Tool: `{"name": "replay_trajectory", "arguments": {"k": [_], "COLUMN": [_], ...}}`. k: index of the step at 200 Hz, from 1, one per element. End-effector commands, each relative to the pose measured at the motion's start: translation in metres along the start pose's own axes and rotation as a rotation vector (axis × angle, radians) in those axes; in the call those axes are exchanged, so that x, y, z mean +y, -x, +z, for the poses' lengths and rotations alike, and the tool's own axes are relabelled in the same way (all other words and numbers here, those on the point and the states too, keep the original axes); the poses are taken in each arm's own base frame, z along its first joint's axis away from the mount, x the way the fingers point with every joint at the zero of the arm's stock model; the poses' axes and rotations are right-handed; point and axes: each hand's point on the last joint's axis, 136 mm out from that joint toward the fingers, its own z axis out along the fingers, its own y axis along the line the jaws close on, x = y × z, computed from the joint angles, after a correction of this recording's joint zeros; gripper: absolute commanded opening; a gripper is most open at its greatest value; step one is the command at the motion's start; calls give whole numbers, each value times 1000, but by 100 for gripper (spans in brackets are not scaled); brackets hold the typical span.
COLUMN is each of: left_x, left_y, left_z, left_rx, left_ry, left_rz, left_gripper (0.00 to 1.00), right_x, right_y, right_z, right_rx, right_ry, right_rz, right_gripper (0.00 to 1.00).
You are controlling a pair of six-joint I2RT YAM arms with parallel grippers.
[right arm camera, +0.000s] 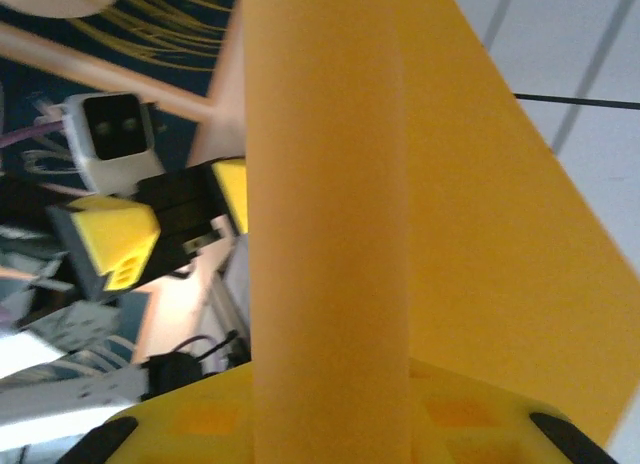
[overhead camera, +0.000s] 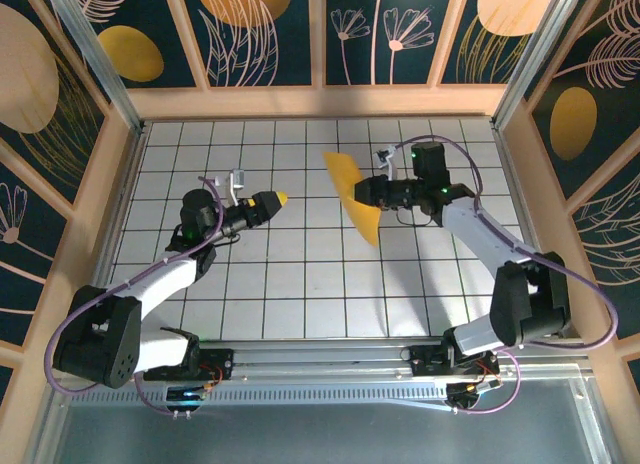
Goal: Fold a paper plane with a square sheet of paper (fold left side to right side)
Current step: Pick up the square sheet of paper from the center of the table, then place a square sheet of paper at the center of the table.
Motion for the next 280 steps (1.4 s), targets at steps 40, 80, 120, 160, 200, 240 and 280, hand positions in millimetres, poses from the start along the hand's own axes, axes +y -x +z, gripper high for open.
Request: {"name": "replay_trajectory", "arguments": {"k": [40, 80, 120, 160, 200, 240, 280], "left_x": [-76, -100, -113, -115, -110, -103, -92], "left_y": [12, -4, -13, -12, -12, -15, -19], "left_z": [5, 17, 21, 19, 21, 23, 28], "left_rx": [67, 151, 201, 193, 197, 208, 223], "left_ry": [-315, -400, -435, -426, -398, -381, -342], "left_rz": [236, 304, 346, 364, 355, 340, 315], "left_gripper": [89, 89, 86, 52, 35, 25, 7], "right_x": [114, 141, 136, 114, 98, 89, 79], "right_y": [-2, -8, -5, 2, 3, 3, 7], "right_z": [-28, -18, -8, -6, -5, -6, -9], "right_rx": [35, 72, 81, 59, 52, 53, 35], "right_ry": [338, 400, 389, 293, 239, 202, 169], "right_rz": [-171, -212, -216, -213, -202, -202, -193], "right_gripper": [29, 28, 28, 28, 29, 29, 30]}}
